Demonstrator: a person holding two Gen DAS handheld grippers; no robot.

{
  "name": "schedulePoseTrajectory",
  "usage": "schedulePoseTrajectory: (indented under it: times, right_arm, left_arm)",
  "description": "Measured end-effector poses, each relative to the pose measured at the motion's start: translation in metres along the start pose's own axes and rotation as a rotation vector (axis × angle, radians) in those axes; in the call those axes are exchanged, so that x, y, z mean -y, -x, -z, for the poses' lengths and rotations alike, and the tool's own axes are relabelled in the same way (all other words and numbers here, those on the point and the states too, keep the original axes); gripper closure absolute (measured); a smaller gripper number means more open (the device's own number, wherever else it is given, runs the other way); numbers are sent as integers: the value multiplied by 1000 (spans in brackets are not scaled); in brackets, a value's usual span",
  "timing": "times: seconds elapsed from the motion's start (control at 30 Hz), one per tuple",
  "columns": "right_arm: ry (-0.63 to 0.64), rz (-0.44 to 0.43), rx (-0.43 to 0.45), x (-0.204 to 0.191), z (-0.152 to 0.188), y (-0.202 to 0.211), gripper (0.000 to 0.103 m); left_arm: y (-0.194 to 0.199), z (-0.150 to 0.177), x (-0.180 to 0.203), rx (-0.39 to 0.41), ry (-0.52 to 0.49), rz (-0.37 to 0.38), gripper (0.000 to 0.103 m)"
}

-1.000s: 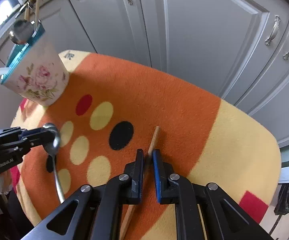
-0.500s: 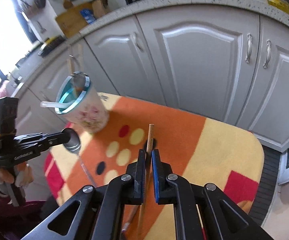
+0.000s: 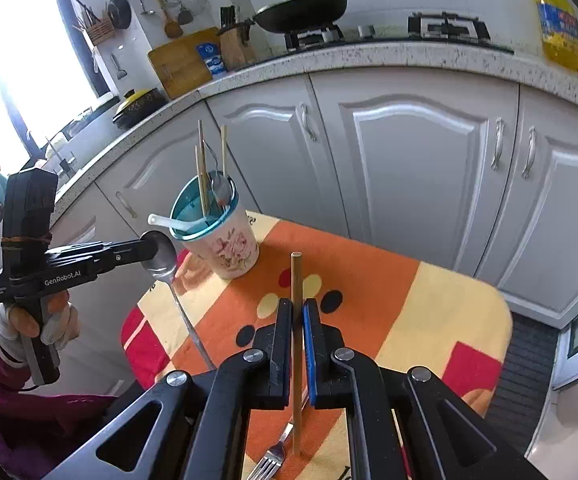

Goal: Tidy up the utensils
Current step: 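Carry the spoon and chopstick up over the floral cup and lower them in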

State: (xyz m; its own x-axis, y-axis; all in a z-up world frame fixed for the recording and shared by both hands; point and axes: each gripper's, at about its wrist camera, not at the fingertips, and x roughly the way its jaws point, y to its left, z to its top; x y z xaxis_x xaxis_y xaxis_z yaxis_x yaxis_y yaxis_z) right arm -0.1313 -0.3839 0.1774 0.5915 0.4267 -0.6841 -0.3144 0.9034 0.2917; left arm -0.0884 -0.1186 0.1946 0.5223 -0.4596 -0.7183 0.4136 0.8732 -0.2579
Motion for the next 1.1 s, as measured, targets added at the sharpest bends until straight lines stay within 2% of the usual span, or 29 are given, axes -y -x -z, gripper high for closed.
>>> schedulePoseTrajectory:
  times: [0.3,0.6,0.83,1.1]
  right_arm:
    - [86,-3,50,-29,-33,15,98]
    - [185,-85,148,-79,-101,22,98]
    - [237,-113,185,-111,-153,8,98]
    - [257,-101,192,-131,-196,-31,98]
  left_arm:
    - [47,-33,-19,101,22,-38,103]
    - [87,-83,-57,237,36,-172,103]
    - [75,-102,-82,255,16,-277,103]
    - [56,-114,-107,267,-5,-388,103]
